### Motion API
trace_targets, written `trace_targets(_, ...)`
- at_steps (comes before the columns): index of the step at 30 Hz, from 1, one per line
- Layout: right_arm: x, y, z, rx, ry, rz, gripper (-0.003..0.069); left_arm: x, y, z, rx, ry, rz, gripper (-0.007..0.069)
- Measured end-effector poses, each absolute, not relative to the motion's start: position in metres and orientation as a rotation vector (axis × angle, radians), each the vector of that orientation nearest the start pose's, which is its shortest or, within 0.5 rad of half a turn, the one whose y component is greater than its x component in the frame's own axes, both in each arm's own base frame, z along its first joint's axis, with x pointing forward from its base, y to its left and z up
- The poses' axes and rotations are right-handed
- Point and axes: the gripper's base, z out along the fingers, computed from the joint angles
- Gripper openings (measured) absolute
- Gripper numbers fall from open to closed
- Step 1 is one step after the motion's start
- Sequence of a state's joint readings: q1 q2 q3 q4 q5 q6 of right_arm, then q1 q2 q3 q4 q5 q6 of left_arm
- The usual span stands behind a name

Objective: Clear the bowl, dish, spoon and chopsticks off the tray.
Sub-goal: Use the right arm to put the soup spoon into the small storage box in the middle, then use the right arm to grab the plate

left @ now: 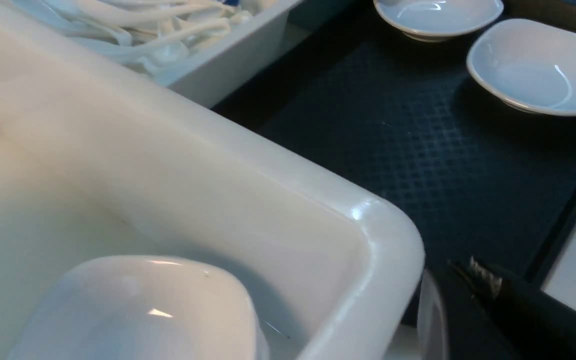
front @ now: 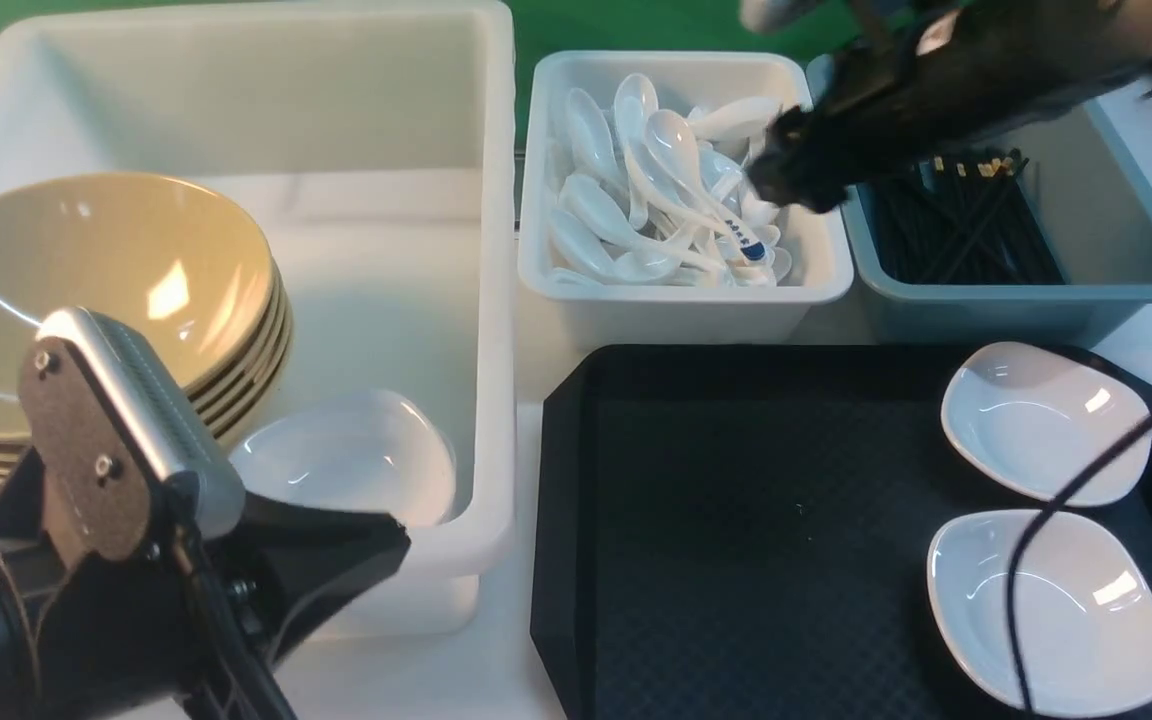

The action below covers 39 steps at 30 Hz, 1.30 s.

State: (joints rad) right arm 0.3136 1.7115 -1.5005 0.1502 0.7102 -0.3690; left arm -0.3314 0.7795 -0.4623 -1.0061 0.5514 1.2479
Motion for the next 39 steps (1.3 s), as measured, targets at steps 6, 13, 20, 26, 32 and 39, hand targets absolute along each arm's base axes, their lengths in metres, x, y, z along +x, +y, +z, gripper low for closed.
trace_targets(6, 0.310, 0.064, 0.303, -0.452, 2.577, 0.077, 0.0468, 0.122, -0.086, 0.269, 0.952, 1.889, -0.493, -0.0008)
trace_targets(13, 0.246, 0.023, 0.209, -0.202, 2.920, 0.063, 0.0468, 0.127, -0.085, 0.274, 0.844, 1.879, -0.513, -0.0008)
trace_targets(20, 0.237, 0.012, 0.178, -0.011, 2.871, 0.061, 0.0468, 0.127, -0.085, 0.275, 0.802, 1.877, -0.537, -0.0008)
trace_targets(26, 0.243, 0.013, 0.159, 0.121, 2.905, 0.093, 0.0439, 0.128, -0.083, 0.274, 0.779, 1.922, -0.524, -0.0008)
trace_targets(32, 0.244, 0.015, 0.160, 0.089, 2.903, 0.144, 0.0274, 0.134, -0.074, 0.287, 0.768, 1.990, -0.365, -0.0008)
trace_targets(39, 0.227, 0.023, 0.198, -0.009, 2.822, 0.264, 0.0082, 0.125, -0.054, 0.297, 0.546, 2.092, -0.252, -0.0008)
